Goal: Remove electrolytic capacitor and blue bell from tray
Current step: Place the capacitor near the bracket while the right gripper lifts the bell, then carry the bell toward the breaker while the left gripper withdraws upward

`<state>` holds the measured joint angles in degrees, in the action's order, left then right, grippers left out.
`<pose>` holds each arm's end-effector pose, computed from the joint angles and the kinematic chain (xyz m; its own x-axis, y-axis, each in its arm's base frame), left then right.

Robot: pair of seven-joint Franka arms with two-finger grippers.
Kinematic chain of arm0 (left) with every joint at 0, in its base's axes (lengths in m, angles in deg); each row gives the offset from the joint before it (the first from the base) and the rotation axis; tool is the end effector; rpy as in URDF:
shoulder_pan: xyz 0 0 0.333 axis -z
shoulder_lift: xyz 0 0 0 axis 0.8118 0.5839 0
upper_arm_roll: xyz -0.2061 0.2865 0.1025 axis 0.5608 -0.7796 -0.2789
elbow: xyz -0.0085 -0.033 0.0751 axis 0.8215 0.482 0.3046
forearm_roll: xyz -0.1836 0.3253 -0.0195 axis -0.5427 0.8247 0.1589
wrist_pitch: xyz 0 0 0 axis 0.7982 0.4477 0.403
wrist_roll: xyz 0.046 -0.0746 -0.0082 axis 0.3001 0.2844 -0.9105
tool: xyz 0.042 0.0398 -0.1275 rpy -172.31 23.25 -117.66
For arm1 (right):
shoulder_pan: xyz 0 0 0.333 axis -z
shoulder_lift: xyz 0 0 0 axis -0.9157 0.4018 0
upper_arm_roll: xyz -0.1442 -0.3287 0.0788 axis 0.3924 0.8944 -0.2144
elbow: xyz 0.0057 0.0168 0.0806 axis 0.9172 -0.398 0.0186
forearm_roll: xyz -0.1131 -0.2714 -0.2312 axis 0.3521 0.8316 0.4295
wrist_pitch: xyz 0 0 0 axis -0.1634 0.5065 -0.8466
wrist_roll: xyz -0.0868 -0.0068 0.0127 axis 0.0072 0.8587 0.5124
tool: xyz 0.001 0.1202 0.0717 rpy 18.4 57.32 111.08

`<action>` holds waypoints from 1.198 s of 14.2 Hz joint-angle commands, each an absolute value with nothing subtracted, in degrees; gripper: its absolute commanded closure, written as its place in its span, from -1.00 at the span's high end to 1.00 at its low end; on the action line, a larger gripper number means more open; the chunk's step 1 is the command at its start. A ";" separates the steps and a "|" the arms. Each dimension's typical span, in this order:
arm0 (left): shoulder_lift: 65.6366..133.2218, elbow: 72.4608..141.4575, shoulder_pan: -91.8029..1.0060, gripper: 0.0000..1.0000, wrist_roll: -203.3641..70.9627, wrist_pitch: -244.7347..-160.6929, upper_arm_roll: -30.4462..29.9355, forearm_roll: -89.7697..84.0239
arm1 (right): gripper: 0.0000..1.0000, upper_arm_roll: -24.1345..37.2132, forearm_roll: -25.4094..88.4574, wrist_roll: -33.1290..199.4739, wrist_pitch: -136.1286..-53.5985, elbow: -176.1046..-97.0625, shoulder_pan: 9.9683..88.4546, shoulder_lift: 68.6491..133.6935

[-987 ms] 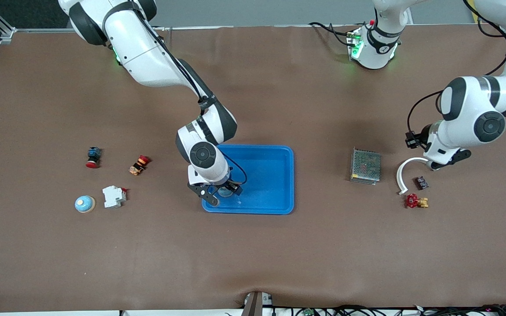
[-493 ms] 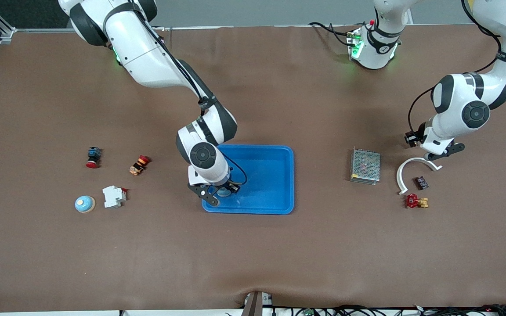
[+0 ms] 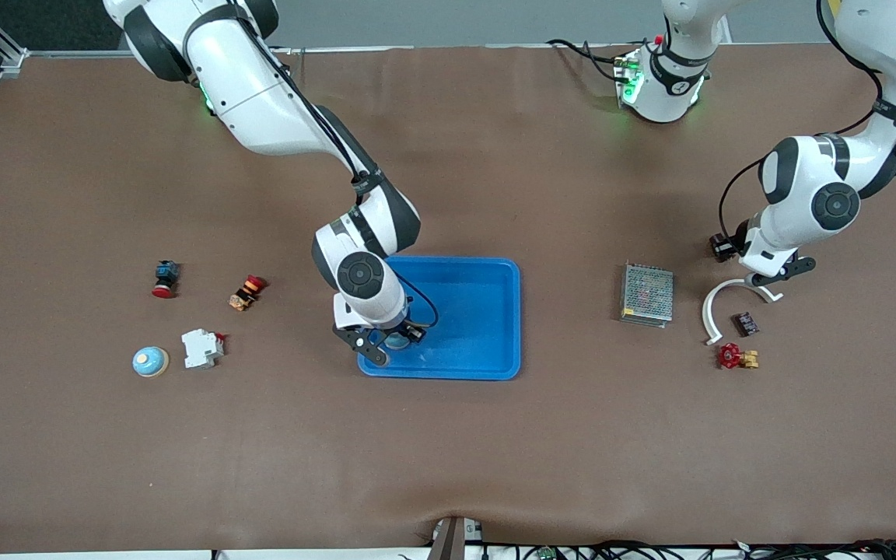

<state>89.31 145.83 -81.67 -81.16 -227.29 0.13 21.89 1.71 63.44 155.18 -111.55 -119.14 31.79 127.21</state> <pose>0.4646 0.0727 0.2246 0.9399 0.2970 -0.1682 0.2817 -0.9533 -0.1092 0.6227 0.4251 0.1937 0.8069 -0.5889 -0.0460 -0.5905 -0.8061 -0.0396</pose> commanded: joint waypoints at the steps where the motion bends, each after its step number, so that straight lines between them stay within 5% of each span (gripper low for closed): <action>1: 89.72 142.26 -81.96 1.00 -80.84 -227.23 0.75 23.35 | -0.44 2.32 65.73 155.35 -109.16 -118.16 31.15 126.05; 11: 88.92 119.51 -81.52 1.00 -80.85 -216.53 9.01 23.17 | -0.47 2.58 67.40 133.42 -82.80 -119.73 33.25 109.72; 17: 88.31 105.98 -81.61 1.00 -80.23 -204.58 14.19 22.73 | -0.47 2.58 68.99 105.03 -83.66 -136.16 43.09 93.37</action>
<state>88.49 110.81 -81.26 -81.06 -209.92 12.12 22.04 3.44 68.10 112.23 -81.46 -127.74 39.64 99.89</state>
